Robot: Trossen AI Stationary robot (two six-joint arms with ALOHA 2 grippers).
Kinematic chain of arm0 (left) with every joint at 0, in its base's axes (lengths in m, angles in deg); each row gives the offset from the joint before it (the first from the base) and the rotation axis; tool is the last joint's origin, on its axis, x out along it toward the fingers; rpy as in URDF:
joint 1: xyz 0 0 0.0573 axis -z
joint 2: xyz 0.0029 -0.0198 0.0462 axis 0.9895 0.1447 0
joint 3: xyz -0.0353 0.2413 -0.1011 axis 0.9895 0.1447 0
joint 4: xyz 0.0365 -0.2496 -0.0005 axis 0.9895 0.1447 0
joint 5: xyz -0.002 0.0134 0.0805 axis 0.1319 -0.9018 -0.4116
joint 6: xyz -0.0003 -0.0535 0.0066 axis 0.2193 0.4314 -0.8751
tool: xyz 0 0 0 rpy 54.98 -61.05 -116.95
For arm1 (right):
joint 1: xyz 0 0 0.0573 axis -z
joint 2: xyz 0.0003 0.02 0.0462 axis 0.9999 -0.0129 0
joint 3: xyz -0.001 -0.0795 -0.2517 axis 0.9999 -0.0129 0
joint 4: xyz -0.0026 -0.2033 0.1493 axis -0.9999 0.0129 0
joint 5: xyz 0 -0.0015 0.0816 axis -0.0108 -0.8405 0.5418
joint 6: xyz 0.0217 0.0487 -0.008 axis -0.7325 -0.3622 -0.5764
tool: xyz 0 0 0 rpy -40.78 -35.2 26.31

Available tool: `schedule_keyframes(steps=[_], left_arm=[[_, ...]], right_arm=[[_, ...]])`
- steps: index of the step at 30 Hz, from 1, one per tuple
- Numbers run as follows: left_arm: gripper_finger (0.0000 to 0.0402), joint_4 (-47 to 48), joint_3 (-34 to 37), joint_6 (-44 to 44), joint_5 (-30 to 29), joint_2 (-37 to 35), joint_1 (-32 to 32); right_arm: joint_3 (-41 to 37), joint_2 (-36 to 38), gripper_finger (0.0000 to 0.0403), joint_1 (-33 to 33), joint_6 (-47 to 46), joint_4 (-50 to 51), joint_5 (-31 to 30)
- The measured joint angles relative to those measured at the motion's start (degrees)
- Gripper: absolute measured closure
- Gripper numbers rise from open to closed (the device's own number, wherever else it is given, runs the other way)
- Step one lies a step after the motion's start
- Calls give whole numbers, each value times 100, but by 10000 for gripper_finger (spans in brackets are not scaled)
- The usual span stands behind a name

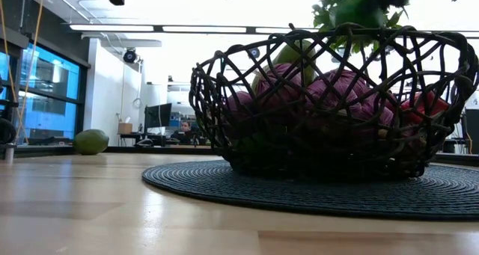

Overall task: Build produce basket
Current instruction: Put the green lime into the basket

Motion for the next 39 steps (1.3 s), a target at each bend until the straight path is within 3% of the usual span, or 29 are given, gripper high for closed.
schedule_keyframes(steps=[11, 18, 25, 32, 39], left_arm=[[401, 2, 0, -40, -36, 0, 0], [401, 2, 0, 7, -36, 0, 0], [401, 2, 0, 12, -36, 0, 0], [401, 2, 0, 25, -36, 0, 0], [401, 2, 0, 73, -35, 0, 0]], right_arm=[[8, -637, 215, -421, 2879, 988, -153], [8, -1234, 215, -437, 3929, 1154, -357], [8, -1362, 215, -435, 3908, 1243, -502], [8, -1360, 215, -435, 3199, 1454, -1257], [8, -1360, 213, -435, 3411, 1475, -972]])
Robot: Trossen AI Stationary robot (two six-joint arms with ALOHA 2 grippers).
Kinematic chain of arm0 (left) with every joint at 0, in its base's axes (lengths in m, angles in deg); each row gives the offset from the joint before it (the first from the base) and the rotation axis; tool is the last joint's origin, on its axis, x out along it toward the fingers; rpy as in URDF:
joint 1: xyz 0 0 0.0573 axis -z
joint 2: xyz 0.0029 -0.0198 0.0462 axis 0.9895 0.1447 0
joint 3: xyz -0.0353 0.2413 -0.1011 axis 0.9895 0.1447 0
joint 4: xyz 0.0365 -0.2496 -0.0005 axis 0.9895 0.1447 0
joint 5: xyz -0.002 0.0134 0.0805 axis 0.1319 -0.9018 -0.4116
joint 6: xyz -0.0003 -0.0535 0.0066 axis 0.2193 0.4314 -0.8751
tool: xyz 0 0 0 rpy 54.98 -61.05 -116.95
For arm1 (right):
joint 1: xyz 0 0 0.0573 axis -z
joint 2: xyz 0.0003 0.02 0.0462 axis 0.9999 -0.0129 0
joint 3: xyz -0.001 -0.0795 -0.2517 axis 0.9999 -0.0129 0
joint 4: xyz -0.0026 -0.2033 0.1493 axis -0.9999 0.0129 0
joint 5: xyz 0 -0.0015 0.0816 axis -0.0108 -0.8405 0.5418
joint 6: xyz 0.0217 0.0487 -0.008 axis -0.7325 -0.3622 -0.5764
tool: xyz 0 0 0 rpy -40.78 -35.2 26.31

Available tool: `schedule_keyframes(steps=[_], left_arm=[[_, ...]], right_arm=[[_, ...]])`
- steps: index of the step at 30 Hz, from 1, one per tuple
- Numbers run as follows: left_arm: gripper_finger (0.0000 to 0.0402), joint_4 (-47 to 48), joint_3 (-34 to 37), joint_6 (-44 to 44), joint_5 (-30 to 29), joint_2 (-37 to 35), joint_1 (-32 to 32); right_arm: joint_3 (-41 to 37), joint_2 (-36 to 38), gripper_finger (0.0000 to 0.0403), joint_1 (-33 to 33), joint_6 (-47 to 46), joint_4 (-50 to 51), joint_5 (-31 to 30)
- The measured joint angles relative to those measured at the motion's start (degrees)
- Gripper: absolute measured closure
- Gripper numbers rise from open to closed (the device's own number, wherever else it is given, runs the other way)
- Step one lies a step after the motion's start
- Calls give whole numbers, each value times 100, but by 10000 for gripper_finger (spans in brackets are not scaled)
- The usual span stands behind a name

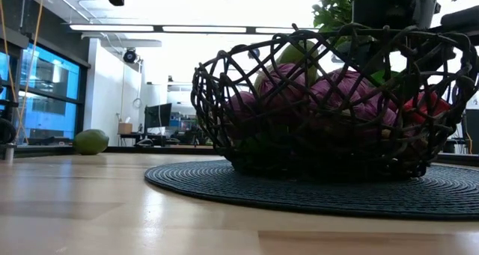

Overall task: Build produce basket
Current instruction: Put the green lime into the basket

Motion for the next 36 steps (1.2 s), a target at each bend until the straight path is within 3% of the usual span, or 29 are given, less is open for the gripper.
schedule_keyframes(steps=[4, 9, 20, 28, 31, 36], left_arm=[[401, 0, 0, 77, 1, -1, 0], [401, 0, 0, 82, 1, 0, 0], [401, 2, 0, 82, 1, 0, 0], [401, 13, 0, 82, 1, -2, 2], [402, 15, 0, 82, 1, -2, 1], [401, 29, 0, 82, 1, -2, 1]], right_arm=[[0, 0, 212, 0, 273, 8, 449], [0, 0, 198, 0, 489, 9, 517], [15, 2, 100, 1, 532, 30, 524], [826, 4, 54, 0, 518, 992, 523], [1119, 38, 52, 18, 286, 1401, 523], [1074, 476, 52, 189, -1006, 1357, 527]])
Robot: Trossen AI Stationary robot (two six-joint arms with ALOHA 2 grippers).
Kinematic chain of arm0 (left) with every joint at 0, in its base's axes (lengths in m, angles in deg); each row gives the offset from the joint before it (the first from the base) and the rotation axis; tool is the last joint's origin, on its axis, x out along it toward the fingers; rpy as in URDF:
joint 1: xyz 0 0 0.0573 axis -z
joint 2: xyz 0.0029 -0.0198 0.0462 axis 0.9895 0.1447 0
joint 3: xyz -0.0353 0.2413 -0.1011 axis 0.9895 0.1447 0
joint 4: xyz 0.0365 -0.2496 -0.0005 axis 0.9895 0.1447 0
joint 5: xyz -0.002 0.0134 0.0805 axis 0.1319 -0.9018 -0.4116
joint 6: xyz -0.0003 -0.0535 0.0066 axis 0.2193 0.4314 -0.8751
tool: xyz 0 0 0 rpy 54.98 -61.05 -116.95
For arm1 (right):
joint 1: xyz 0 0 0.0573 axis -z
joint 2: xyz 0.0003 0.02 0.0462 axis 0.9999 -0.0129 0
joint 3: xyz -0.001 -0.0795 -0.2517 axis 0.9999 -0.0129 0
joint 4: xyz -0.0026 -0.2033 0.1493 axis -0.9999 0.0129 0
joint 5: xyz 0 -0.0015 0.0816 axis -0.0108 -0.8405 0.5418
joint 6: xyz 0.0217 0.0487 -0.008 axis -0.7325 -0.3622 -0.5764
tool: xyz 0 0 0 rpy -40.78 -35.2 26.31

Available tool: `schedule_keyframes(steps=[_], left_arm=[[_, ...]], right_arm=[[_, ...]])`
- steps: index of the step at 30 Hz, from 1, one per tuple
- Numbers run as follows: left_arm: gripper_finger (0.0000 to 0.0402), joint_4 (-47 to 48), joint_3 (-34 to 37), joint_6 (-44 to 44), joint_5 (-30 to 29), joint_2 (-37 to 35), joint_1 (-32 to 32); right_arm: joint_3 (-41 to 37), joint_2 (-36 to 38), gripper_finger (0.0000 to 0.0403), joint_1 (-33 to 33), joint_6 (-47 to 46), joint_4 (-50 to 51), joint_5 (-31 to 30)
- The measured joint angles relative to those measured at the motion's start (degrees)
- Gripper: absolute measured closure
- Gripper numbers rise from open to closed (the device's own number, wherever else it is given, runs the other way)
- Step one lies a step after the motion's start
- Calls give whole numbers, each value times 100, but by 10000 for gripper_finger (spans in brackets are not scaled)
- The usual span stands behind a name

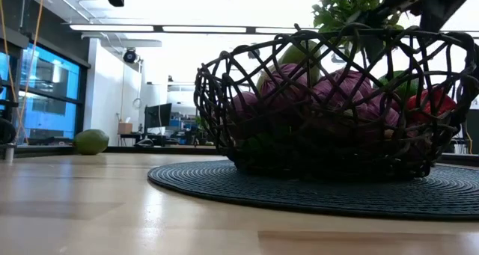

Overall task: Build produce basket
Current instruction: Put the green lime into the basket

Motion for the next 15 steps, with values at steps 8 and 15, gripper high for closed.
schedule_keyframes(steps=[8, 15], left_arm=[[401, 17, 0, 0, 0, 0, 1], [401, 19, 0, 0, 0, 0, -1]], right_arm=[[-1513, 2189, 52, 161, -1922, -1909, -678], [-3610, 3708, 52, 180, -2723, -6431, -2015]])
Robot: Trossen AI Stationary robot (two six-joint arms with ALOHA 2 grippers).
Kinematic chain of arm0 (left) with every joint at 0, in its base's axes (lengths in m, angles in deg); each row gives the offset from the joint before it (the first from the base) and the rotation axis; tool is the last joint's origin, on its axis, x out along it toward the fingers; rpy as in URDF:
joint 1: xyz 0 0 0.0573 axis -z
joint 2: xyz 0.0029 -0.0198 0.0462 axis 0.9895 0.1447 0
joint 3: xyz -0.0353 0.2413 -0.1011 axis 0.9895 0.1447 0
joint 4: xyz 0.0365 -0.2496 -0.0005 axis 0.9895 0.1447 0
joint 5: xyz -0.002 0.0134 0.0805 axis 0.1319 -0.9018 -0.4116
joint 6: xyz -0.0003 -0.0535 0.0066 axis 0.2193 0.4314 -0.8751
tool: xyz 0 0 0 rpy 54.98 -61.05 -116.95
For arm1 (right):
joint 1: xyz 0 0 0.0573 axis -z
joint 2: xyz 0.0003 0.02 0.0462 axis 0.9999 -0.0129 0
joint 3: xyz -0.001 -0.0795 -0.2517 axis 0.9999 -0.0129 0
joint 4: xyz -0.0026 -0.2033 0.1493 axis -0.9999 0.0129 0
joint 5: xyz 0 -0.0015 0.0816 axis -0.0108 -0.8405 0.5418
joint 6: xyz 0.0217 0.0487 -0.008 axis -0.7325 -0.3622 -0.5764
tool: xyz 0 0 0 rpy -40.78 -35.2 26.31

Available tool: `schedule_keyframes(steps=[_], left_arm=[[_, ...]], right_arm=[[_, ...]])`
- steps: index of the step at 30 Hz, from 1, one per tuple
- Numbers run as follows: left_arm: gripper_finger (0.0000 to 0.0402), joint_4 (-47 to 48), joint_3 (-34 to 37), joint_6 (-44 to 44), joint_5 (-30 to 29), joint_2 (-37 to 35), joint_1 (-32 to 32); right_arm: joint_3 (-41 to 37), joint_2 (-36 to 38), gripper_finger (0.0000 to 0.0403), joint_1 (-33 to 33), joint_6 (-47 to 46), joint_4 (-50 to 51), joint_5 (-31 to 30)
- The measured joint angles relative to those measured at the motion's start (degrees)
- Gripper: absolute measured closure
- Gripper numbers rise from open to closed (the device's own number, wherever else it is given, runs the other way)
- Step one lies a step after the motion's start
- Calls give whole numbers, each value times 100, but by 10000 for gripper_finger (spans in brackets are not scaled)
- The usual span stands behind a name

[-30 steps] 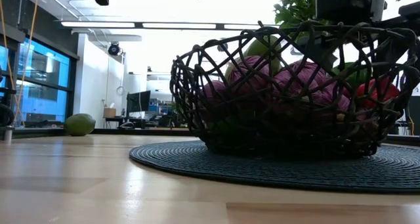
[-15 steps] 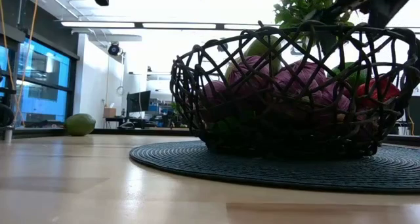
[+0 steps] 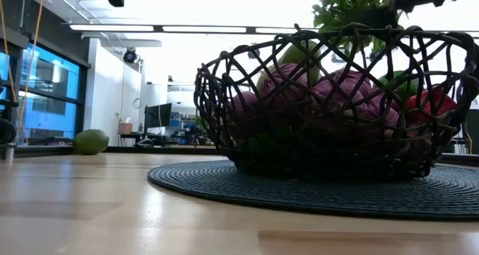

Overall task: Build produce basket
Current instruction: Put the green lime into the basket

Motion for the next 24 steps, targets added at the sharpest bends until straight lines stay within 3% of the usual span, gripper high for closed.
schedule_keyframes(steps=[3, 7, 13, 19, 24], left_arm=[[401, -2, 0, 0, 0, 0, 0], [401, -2, 0, 0, 0, 0, 0], [401, -4, 0, 0, -139, 0, 0], [401, -4, 0, 2, -107, 0, 0], [401, -4, 0, 20, 46, 0, 0]], right_arm=[[-665, 76, 52, 3, -143, -1987, -808], [-1149, 47, 52, 5, -411, -3223, -1231], [-1232, 45, 52, 5, -938, -3399, -1239], [-1204, 35, 52, 62, -776, -3250, -1508], [-1181, 36, 52, 173, -306, -3386, -633]])
